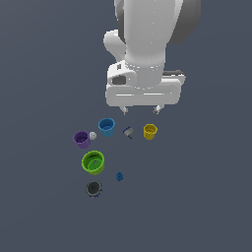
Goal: Pick up a designated object from a clutter of objects.
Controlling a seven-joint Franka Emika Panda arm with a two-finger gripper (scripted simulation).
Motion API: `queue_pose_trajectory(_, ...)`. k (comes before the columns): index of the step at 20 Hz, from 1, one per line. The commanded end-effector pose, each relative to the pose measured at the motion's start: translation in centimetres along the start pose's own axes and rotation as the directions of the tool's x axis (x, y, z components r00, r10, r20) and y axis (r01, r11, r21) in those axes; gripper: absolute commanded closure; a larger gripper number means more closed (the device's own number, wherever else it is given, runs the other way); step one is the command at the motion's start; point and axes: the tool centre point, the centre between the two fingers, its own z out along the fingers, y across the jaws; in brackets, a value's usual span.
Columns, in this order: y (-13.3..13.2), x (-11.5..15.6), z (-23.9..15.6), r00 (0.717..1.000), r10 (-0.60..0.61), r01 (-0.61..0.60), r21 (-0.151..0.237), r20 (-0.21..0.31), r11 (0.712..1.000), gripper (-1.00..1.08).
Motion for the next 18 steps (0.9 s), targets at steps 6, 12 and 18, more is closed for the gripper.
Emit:
queue_pose_trajectory(6, -1.2, -0.9, 3.6, 0.999, 0.046, -0.046, -0.011, 0.005, 0.999, -0.92)
queue_pose_trajectory(12, -2.9, -2.7, 8.6, 0.994, 0.108, -0.108, -0.024, 0.009, 0.994, -0.92)
queue_pose_trajectory(18, -4.9, -5.9, 14.3, 0.983, 0.182, -0.181, -0.036, 0.013, 0.983, -0.92)
